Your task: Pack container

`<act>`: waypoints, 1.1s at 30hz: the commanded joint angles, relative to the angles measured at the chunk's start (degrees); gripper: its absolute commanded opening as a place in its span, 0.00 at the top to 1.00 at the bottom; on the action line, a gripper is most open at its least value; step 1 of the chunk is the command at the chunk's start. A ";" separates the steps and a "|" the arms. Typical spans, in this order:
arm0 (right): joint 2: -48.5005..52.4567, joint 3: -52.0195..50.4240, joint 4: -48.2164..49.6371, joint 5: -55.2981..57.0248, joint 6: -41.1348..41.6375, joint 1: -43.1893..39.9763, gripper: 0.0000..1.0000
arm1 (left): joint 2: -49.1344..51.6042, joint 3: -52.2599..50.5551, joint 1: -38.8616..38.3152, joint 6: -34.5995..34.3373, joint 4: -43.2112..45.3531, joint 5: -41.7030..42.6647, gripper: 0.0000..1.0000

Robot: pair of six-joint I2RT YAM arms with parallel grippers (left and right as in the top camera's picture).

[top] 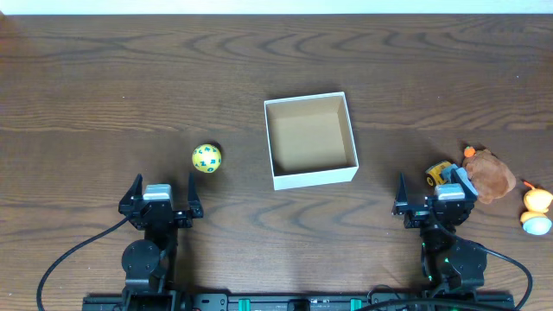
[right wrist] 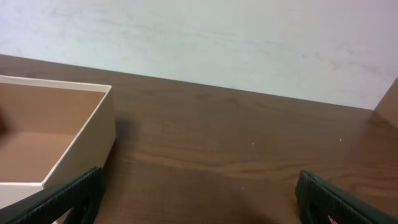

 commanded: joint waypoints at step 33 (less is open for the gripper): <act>15.43 21.94 -19.56 -8.55 14.88 -0.07 0.01 | 15.37 28.37 0.02 -13.20 -26.32 8.59 0.02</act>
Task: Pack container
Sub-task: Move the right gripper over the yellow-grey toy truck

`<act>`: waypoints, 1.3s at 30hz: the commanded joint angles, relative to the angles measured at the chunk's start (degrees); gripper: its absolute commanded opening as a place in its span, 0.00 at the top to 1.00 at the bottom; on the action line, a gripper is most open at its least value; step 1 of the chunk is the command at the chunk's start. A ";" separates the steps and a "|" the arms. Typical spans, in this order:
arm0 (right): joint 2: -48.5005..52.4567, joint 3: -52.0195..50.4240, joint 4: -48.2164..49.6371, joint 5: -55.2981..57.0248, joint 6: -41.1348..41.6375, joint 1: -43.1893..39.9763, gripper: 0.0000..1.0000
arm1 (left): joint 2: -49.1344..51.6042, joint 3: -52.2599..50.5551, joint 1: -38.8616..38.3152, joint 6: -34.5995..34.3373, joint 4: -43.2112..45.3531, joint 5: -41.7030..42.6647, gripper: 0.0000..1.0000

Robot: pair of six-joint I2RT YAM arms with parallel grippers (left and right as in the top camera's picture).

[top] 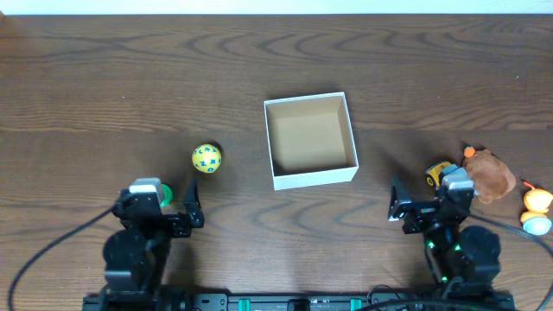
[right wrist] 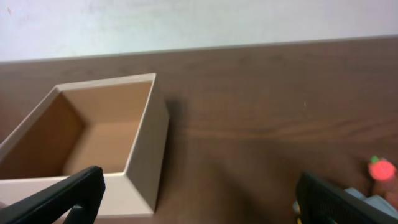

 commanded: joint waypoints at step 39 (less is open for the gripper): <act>65.02 49.70 -32.28 2.32 -25.92 -15.96 0.01 | 32.33 39.82 0.02 -2.19 -38.42 5.42 0.02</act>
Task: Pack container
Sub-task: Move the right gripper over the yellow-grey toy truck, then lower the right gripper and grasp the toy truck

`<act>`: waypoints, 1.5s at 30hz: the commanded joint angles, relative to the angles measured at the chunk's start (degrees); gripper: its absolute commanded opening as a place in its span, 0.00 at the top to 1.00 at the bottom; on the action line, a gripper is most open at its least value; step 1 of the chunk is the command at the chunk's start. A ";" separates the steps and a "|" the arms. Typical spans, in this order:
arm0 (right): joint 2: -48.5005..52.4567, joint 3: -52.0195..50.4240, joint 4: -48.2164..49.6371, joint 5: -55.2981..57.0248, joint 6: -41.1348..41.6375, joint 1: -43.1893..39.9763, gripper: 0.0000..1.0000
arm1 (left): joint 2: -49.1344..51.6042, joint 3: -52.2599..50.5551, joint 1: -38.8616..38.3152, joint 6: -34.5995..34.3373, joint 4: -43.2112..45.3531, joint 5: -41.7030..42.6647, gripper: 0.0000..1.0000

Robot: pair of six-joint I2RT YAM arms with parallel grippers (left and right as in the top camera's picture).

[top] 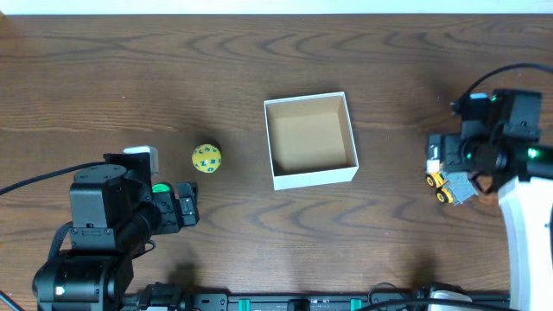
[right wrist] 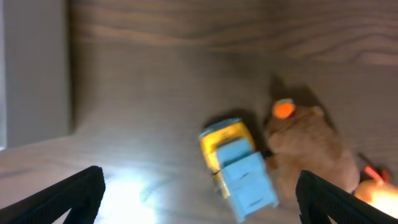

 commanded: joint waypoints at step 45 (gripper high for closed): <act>23.28 -0.33 0.22 4.50 -5.29 -6.40 0.28 | 5.18 0.87 0.04 -0.70 -1.18 -0.28 0.02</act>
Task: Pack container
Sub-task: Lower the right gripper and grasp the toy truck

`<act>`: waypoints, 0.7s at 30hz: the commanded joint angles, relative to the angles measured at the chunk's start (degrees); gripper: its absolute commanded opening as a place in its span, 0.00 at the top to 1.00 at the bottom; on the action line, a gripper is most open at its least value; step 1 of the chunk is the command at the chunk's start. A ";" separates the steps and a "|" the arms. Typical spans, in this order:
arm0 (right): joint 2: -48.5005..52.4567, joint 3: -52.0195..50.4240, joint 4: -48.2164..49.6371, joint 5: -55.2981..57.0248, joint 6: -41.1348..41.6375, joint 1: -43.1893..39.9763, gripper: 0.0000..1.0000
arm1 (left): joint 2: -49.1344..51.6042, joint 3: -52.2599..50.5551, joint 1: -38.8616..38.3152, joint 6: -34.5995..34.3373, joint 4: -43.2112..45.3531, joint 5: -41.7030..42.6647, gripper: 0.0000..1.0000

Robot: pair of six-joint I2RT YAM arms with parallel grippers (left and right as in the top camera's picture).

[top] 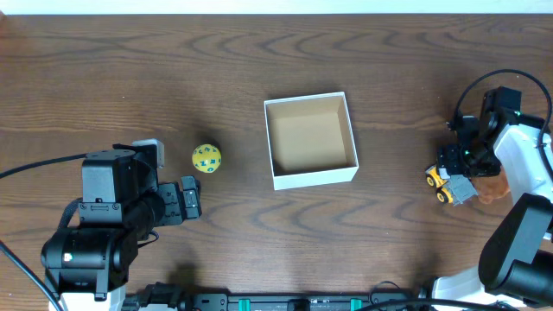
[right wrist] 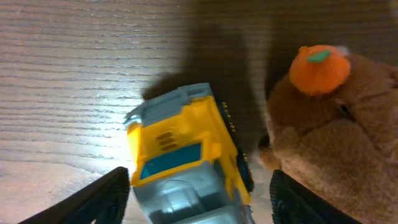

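Observation:
An open white cardboard box (top: 311,141) stands in the middle of the table. A yellow and grey toy truck (right wrist: 186,155) lies at the right, seen overhead as a truck (top: 448,184). My right gripper (right wrist: 199,199) is open low over it, one finger on each side. A brown plush toy (right wrist: 329,130) with an orange knob lies right of the truck. A yellow ball (top: 206,158) with green marks rests left of the box. My left gripper (top: 190,200) hangs below the ball, jaw state unclear.
The plush (top: 494,188) lies partly under my right arm near the table's right edge. Dark wood table (top: 259,69) stretches bare behind the box.
My right gripper has dropped from well above the truck and plush to just over the truck, its fingers now on either side. The left arm has shifted slightly.
Both arms rested at the front edge, the right wrist facing the box. Then both arms rose a little. Then the right arm stood over the truck and plush, looking down. Now its open fingers straddle the truck; the ball and box have not moved.

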 commanded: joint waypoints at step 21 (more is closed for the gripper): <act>0.09 -0.42 -2.23 3.82 1.79 0.07 0.24 | 0.02 0.87 0.04 -0.70 -0.11 -0.28 0.02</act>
